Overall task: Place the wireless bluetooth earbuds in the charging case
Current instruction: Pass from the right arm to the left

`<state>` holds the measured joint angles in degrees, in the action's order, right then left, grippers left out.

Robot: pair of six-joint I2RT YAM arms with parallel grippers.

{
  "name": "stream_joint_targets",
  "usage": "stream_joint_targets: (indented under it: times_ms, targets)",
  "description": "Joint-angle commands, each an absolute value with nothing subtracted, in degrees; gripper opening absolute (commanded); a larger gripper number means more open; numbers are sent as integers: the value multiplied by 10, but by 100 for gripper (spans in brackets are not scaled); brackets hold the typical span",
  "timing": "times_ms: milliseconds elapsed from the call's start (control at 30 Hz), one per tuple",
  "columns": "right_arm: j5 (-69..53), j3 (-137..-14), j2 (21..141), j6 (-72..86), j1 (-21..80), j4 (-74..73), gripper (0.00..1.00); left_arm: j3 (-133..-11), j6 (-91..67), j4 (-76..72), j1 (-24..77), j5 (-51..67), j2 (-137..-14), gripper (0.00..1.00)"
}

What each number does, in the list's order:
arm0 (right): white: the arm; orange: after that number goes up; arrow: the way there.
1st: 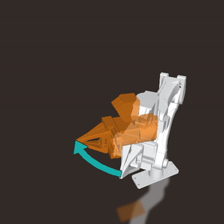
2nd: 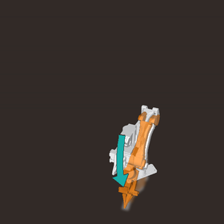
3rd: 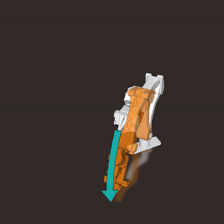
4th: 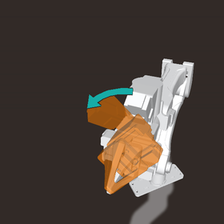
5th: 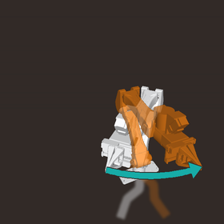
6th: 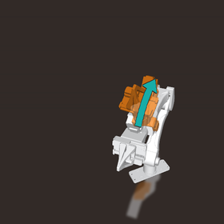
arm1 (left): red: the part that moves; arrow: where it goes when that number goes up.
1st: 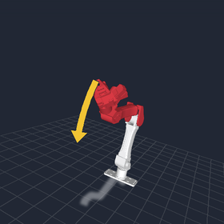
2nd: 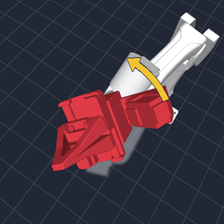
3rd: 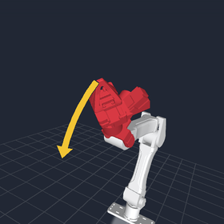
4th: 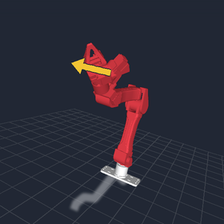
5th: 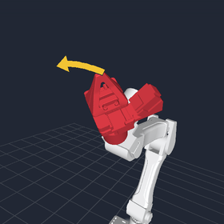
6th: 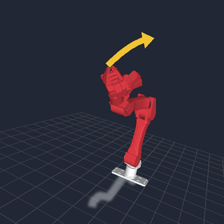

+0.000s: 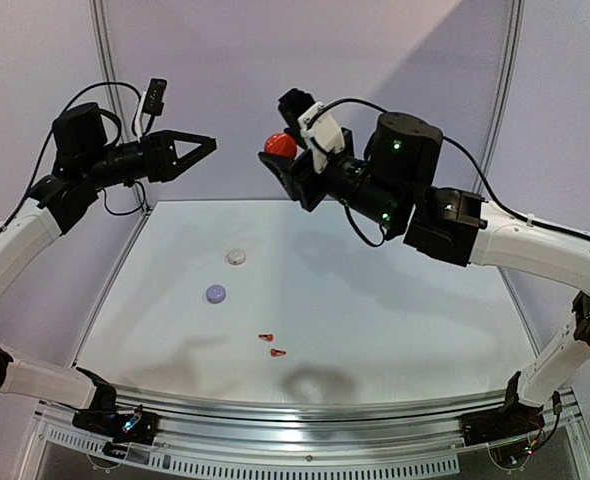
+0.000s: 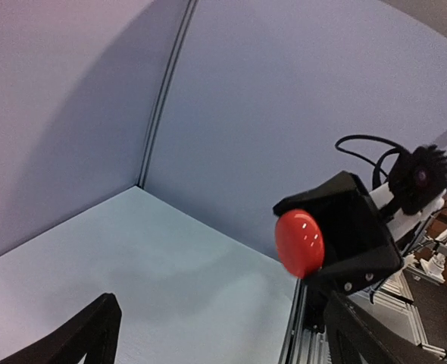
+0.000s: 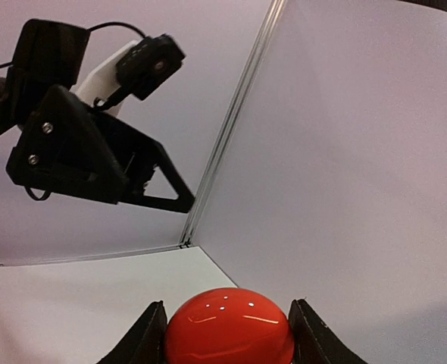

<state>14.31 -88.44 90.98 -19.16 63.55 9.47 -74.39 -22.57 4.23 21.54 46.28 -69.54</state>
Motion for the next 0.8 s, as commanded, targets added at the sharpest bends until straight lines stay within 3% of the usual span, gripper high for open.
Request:
stream_joint_targets:
  times_ms: [0,233,433,767]
  targets:
    - [248,-931,955,-301,690,89,25,-761,-218,36,250,497,-690,96]
    - [313,-1006,1011,-341,725,55,25,-802,-110,161,292,535,-704,90]
    - [315,-1024,1020,-349,738,54,25,-827,-72,245,305,523,-721,73]
    - [296,-1034,1034,-364,749,46,24,-844,-86,237,311,511,-733,47]
